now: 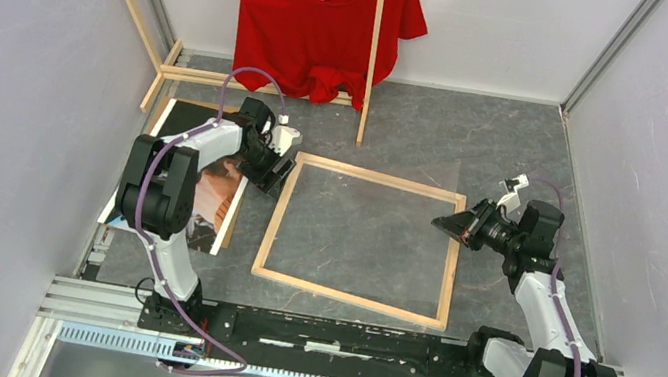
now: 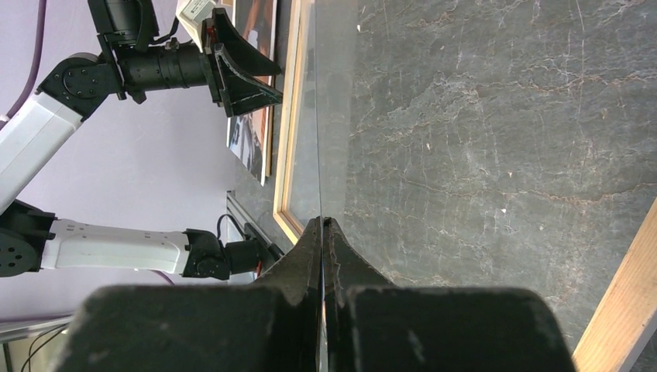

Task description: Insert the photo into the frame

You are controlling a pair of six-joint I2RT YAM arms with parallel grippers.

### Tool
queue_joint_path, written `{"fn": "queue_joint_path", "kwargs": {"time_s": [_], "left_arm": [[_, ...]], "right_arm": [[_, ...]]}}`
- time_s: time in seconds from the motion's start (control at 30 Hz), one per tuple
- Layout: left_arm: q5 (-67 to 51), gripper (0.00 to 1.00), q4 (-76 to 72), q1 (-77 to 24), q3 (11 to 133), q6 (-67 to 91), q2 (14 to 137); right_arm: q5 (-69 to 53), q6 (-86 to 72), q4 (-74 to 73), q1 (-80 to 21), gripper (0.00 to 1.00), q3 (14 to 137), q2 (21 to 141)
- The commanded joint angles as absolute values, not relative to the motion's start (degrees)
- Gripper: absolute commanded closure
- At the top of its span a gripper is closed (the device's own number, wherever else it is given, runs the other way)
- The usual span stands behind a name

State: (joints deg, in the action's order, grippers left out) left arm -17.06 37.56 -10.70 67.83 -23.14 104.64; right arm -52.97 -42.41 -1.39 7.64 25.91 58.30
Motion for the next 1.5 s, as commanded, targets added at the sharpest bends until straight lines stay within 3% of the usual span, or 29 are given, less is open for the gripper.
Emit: {"fn": "queue_joint_path", "kwargs": {"time_s": [0.0, 0.57, 1.07, 1.47], "left_arm": [[-18.49, 0.18, 36.39, -10.92, 68.38, -21.60, 105.44], [-18.86, 0.19, 36.04, -10.99, 67.86, -21.56, 106.00], [-18.47, 0.20, 35.69, -10.98, 67.21, -21.73, 106.75], [-18.37, 0.20, 35.67, -10.99, 66.71, -21.82, 106.74]], "right_arm": [[-53.88, -44.88, 3.04, 7.87, 1.00, 25.32, 57.74], [-52.91, -45.98, 8.44, 8.32, 1.00, 18.31, 59.61], [-56.89, -75.50, 51.14, 8.26, 1.00, 8.22, 54.63], [-55.75, -71.33, 45.57, 8.35, 1.00, 7.58, 55.11]]}}
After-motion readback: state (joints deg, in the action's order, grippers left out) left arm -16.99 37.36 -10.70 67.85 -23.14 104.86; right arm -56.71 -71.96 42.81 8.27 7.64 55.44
